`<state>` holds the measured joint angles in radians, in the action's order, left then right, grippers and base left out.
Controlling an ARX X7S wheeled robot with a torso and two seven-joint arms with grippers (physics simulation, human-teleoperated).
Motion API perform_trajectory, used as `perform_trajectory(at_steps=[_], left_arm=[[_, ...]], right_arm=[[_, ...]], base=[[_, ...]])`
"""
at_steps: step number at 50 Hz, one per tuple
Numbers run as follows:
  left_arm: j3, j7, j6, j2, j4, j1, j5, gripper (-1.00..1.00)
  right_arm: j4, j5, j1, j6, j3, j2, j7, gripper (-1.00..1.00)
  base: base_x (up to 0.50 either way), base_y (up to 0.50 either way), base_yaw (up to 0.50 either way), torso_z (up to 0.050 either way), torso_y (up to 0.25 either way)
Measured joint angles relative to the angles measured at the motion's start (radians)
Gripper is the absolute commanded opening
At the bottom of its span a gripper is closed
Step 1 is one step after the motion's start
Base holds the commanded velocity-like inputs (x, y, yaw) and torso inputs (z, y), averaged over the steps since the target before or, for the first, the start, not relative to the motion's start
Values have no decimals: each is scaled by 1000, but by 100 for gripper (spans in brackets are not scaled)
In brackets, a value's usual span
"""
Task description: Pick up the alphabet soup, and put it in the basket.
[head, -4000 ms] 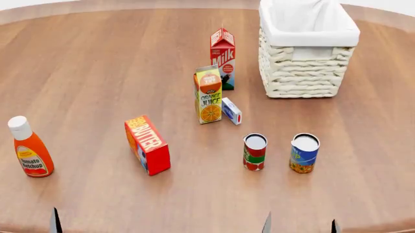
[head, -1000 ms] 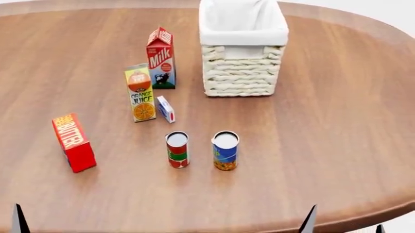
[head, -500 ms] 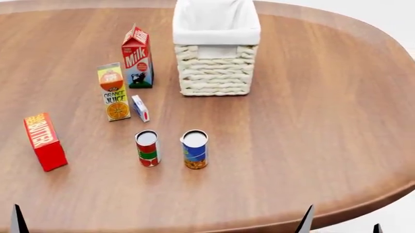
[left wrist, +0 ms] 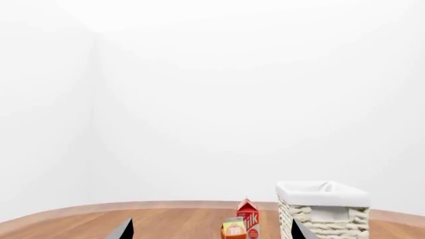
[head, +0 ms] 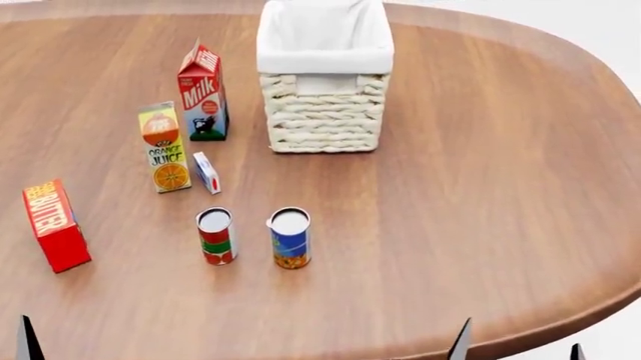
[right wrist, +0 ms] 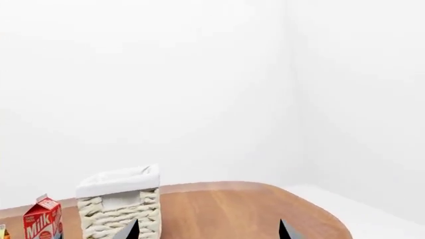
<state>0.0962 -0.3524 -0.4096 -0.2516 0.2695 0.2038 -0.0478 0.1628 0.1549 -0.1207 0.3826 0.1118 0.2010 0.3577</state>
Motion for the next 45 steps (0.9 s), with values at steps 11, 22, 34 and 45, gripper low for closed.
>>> perform_trajectory(at_steps=[11, 22, 34, 45], left_arm=[[5, -4, -1, -4, -2, -2, -2, 100], [10, -8, -2, -8, -2, -2, -2, 100], [14, -13, 2, -13, 3, 0, -4, 100], [17, -18, 2, -18, 6, 1, -5, 100]], right_arm=[[-2, -12, -4, 22, 14, 5, 1, 100], [-4, -9, -4, 28, 22, 11, 4, 100], [-1, 5, -5, 27, 23, 19, 10, 100], [-1, 13, -3, 24, 28, 24, 13, 100]], base=[[194, 0, 0, 0, 0], [193, 0, 0, 0, 0], [194, 0, 0, 0, 0], [194, 0, 0, 0, 0]])
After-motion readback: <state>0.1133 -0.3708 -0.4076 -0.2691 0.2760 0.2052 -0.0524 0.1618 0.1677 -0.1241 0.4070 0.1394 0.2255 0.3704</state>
